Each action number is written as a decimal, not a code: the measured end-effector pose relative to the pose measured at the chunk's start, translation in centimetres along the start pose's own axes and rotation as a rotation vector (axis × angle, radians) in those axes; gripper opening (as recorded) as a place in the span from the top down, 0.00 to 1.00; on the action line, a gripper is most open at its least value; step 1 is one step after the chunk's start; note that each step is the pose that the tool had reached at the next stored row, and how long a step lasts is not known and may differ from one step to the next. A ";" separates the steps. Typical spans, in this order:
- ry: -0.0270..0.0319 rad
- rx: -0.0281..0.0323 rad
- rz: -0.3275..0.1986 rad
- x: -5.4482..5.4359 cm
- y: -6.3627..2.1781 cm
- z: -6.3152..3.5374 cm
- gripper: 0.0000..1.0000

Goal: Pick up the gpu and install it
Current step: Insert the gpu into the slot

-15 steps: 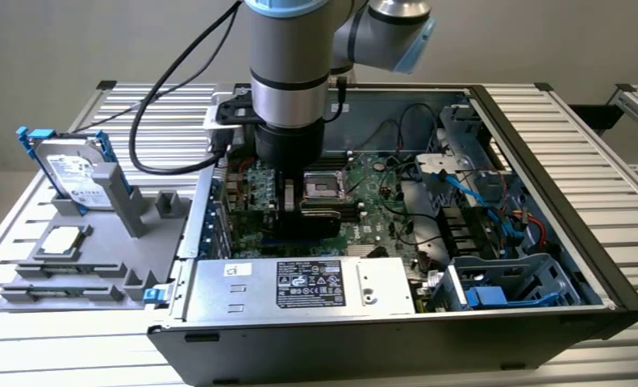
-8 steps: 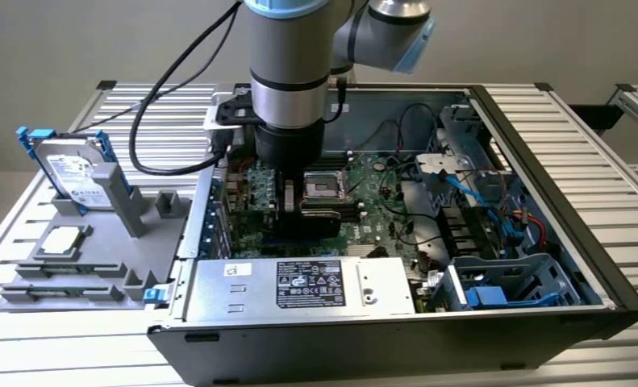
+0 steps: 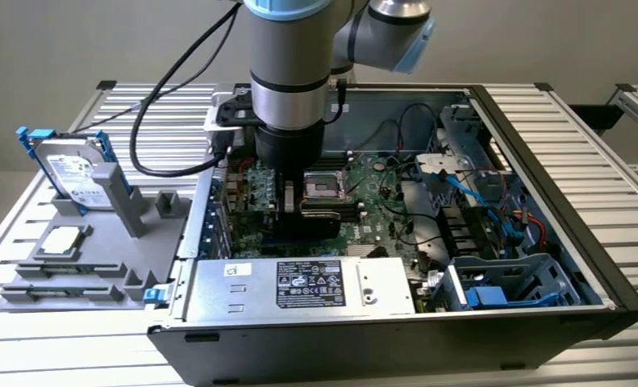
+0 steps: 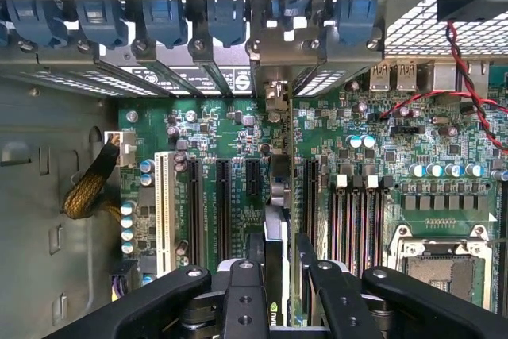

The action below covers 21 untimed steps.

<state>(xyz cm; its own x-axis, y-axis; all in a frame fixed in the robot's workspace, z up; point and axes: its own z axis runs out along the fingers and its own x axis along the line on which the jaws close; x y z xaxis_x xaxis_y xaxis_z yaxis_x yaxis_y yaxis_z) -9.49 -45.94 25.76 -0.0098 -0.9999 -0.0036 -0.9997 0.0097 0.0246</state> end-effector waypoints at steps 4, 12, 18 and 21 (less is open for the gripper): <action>0.0001 -0.0001 0.000 0.0 0.00 0.05 0.74; 0.0002 -0.0001 0.000 0.0 0.00 0.19 0.74; -0.0001 0.0000 0.000 0.0 -0.01 0.34 0.74; 0.0000 0.0001 0.000 0.0 -0.01 0.40 0.74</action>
<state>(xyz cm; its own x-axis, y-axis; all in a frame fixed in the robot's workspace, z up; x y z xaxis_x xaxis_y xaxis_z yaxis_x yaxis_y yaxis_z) -9.49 -45.94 25.36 -0.0098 -0.9999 -0.0036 -0.9997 0.0097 0.0245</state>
